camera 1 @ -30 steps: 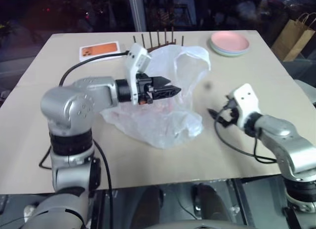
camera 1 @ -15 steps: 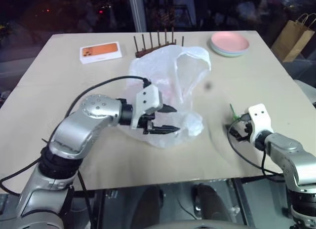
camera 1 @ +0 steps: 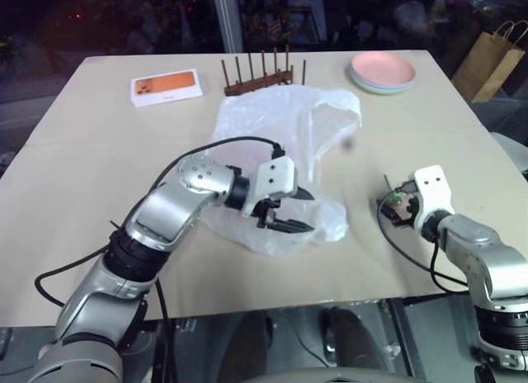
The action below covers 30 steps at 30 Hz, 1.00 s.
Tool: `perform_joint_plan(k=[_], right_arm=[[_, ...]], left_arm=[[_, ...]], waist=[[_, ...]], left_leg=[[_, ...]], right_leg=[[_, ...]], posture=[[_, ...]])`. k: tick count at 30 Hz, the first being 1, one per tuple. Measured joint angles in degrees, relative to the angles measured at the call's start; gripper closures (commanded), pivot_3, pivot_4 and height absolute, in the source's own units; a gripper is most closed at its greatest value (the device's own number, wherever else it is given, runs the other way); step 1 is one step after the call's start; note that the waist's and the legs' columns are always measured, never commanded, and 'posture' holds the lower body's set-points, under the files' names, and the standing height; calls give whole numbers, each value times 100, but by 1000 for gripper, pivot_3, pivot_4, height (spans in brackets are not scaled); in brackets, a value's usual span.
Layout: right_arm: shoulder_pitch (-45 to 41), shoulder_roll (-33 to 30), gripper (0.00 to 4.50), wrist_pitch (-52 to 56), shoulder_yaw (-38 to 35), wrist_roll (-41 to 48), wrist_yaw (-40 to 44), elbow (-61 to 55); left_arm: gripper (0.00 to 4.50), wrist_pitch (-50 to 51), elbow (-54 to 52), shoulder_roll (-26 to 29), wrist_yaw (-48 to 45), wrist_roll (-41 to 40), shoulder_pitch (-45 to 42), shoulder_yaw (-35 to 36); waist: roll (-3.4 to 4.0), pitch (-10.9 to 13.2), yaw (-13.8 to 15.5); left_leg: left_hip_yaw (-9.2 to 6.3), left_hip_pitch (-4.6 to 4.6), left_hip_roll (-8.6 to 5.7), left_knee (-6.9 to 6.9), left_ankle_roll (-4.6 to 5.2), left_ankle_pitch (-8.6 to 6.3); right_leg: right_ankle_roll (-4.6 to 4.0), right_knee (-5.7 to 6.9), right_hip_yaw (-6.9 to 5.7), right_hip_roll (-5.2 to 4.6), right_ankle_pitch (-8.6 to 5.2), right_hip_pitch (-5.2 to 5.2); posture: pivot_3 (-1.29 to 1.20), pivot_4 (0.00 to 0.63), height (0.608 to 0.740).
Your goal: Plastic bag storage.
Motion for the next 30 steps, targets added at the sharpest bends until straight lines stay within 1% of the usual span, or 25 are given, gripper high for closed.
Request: perform_joint_plan(k=[3,7,11,12,13,15,17,18,21,24,27,28,29,30], right_arm=[[7,5,0,12,-6,1,-38,-26],[3,25,0,107,-12,18,-61,-69],[33,26,0,190,-43,23,-106,-183],[45,27,0,224,-61,23,-128,-219],[59,34,0,250,-96,23,-166,-279],[67,34,0,282,-127,23,-183,-328],[84,35,0,335,-140,23,-195,-376],[104,39,0,360,-142,25,-205,-416],[115,64,0,433,-149,38,-228,-539],[115,69,0,472,-161,46,-251,-567],[114,70,0,469,-171,52,-253,-588],[125,68,0,468,-185,56,-246,-597],[131,68,0,468,-202,57,-242,-595],[132,67,0,466,-211,74,-211,-600]], left_arm=[[1447,-252,42,-88,-28,222,-88,-94],[1447,-726,460,-374,-206,750,-486,-679],[1447,-1124,987,-628,-424,1167,-704,-1121],[1956,-1229,1161,-697,-506,1274,-774,-1222],[2241,-1422,1431,-790,-598,1431,-862,-1365],[3110,-1545,1634,-864,-715,1495,-874,-1402],[4084,-1594,1785,-927,-861,1521,-879,-1409],[4456,-1609,1857,-956,-940,1519,-885,-1403],[4456,-1490,1892,-940,-1122,1314,-882,-1221],[4456,-1070,1675,-735,-1303,841,-865,-731],[4456,-584,1369,-399,-1448,280,-676,-158],[4456,-380,1202,-183,-1526,-7,-529,144],[4456,-288,1156,-77,-1550,-133,-472,293],[4456,-155,1021,87,-1558,-371,-328,624]], waist=[[0,0,3],[0,0,40],[0,0,26],[0,0,25],[0,0,22],[0,0,6],[1,0,5],[1,0,7],[1,1,-1],[2,1,-11],[3,2,-25],[4,2,-37],[5,2,-30],[5,3,-25]], left_leg=[[0,0,0,0,0,0],[1,-1,-2,3,0,0],[0,-1,0,1,0,0],[-1,-1,0,1,0,0],[0,-1,0,1,0,0],[0,-1,0,1,0,0],[-1,-1,1,1,0,0],[-1,-1,1,1,0,0],[-1,-2,1,1,0,0],[-2,-1,3,0,1,0],[-2,0,6,-1,1,0],[-2,0,8,-4,1,0],[-4,0,9,-4,1,0],[-5,0,9,-4,1,0]], right_leg=[[0,0,0,0,0,0],[0,-2,0,0,0,2],[0,-2,0,2,0,1],[0,-2,0,2,0,1],[0,-2,0,2,0,1],[0,-2,0,2,0,1],[0,-2,0,2,0,1],[0,-2,0,2,0,1],[0,-2,0,2,0,1],[0,-1,0,3,0,0],[-1,-2,0,4,-1,0],[-1,-2,0,6,-1,-1],[-1,-1,-2,7,-1,-1],[-1,-2,-3,7,-1,-1]], posture=[[0,150,740],[0,150,740],[0,150,740],[0,150,740],[0,150,740],[0,150,740],[0,150,740],[0,150,740],[0,150,740],[0,150,740],[0,150,740],[0,150,740],[0,150,740],[0,150,740]])
